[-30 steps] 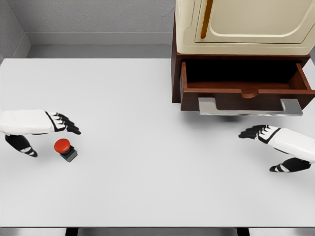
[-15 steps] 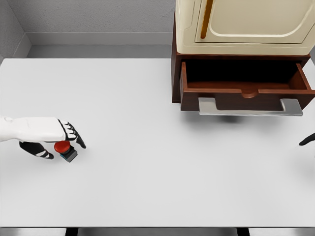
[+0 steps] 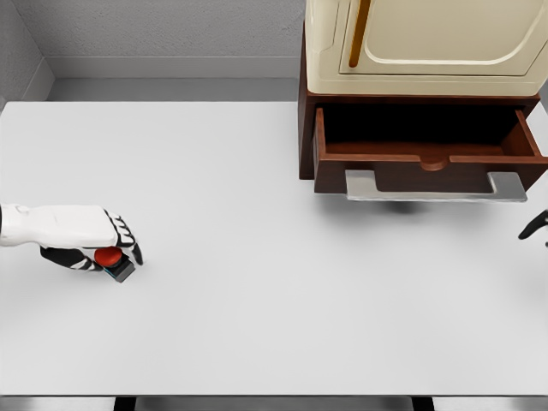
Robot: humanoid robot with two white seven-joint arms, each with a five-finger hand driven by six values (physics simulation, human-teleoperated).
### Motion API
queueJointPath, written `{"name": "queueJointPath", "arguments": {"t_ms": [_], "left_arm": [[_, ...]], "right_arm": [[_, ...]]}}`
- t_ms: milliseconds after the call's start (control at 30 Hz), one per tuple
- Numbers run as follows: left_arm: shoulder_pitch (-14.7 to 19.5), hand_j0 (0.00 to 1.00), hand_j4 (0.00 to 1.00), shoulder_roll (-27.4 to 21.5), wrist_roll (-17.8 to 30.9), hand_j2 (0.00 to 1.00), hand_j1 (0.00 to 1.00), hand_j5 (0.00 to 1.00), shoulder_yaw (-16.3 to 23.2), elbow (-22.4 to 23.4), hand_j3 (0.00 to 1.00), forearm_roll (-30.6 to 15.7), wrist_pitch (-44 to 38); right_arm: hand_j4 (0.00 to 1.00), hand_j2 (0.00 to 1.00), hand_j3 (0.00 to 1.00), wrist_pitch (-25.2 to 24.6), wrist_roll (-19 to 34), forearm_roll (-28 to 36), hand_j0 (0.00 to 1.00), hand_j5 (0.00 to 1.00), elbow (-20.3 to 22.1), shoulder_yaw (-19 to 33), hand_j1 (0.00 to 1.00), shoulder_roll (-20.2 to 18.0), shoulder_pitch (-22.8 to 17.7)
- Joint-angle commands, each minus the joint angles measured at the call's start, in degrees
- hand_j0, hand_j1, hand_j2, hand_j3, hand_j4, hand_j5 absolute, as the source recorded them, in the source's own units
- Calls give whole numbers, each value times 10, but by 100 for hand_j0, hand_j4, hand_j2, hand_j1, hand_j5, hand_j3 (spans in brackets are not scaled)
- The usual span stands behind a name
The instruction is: Put the switch into the drawer with left arm, and close the drawer with right arm
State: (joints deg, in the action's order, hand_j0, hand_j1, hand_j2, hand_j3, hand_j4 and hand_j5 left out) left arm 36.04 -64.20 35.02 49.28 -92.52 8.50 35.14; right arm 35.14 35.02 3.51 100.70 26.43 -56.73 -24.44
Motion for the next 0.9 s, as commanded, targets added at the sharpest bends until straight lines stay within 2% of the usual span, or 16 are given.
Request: {"name": "queueJointPath", "arguments": {"t_ms": [0, 67, 167, 333, 500, 567, 700, 767, 867], "left_arm": [[0, 54, 54, 0, 0, 54, 54, 54, 1, -1, 54, -3, -1], [1, 51, 51, 0, 0, 51, 51, 51, 1, -1, 51, -3, -1], [2, 42, 42, 0, 0, 42, 42, 42, 1, -1, 42, -3, -1], [9, 41, 41, -1, 0, 41, 41, 41, 0, -22, 41, -9, -1], [43, 39, 39, 5, 0, 39, 39, 39, 0, -35, 39, -43, -1], [57, 38, 38, 8, 0, 38, 38, 38, 0, -65, 38, -46, -1], [81, 35, 35, 51, 0, 35, 35, 35, -1, -81, 35, -59, -1], [97, 35, 35, 72, 0, 35, 35, 35, -1, -81, 35, -88, -1], [118, 35, 35, 128, 0, 35, 35, 35, -1, -81, 35, -98, -1]], "right_arm": [[55, 55, 55, -1, 0, 4, 55, 55, 0, -18, 55, -7, 3], [55, 55, 55, -1, 0, 4, 55, 55, 0, -45, 55, -14, 24], [55, 55, 55, -1, 0, 4, 55, 55, 0, -50, 55, -15, 28], [56, 56, 56, -1, 0, 4, 56, 56, 1, -50, 56, -15, 30], [57, 57, 57, -1, 0, 4, 57, 57, 1, -50, 57, -15, 34], [57, 57, 57, -1, 0, 4, 57, 57, 1, -50, 57, -15, 34], [58, 58, 58, -1, 0, 4, 58, 58, 1, -50, 58, -15, 34], [58, 58, 58, -1, 0, 4, 58, 58, 1, -50, 58, -15, 34], [58, 58, 58, -1, 0, 4, 58, 58, 1, -50, 58, -15, 34]]}}
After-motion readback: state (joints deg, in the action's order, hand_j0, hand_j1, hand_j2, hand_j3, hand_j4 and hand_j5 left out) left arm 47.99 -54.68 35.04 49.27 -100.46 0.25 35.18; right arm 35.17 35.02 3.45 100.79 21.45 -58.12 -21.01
